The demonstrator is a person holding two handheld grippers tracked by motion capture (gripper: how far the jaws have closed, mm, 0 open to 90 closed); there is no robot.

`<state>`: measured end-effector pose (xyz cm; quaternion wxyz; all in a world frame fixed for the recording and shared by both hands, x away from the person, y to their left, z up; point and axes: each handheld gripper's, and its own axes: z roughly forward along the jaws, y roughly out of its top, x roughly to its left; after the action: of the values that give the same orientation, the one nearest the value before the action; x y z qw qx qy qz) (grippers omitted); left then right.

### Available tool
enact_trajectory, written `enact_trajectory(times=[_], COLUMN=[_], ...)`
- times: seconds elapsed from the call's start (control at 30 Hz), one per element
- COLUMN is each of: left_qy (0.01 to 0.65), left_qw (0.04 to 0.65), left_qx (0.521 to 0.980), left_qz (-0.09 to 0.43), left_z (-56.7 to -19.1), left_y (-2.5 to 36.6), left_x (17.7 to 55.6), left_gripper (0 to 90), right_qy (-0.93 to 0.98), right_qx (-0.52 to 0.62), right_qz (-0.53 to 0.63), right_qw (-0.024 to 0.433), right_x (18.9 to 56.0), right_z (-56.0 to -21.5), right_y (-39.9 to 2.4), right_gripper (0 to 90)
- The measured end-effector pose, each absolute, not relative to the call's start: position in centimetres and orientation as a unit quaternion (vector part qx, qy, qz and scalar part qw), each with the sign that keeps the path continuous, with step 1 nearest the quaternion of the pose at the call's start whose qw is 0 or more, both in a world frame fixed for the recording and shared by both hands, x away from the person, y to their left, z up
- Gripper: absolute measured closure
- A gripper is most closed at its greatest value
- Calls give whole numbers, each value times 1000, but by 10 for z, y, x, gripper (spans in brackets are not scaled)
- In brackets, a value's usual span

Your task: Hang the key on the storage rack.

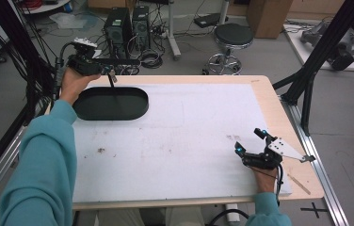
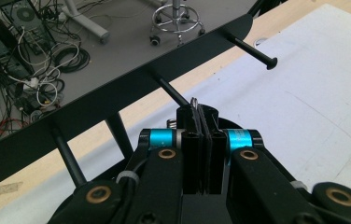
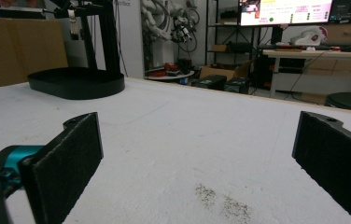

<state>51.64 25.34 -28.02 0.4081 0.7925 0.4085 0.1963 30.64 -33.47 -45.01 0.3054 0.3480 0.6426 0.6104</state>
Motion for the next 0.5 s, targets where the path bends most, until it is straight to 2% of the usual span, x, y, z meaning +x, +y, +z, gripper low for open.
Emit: enact_trajectory(times=[0.5], left_qy=[406], left_qw=[407], left_qx=[795], left_qz=[192], left_z=[-279], left_y=[255], left_x=[515], left_gripper=[882], right_qy=[643], right_qx=[348], right_qz=[609], right_qw=[307], right_x=[306], right_z=[-450], right_y=[-335], right_gripper=[8])
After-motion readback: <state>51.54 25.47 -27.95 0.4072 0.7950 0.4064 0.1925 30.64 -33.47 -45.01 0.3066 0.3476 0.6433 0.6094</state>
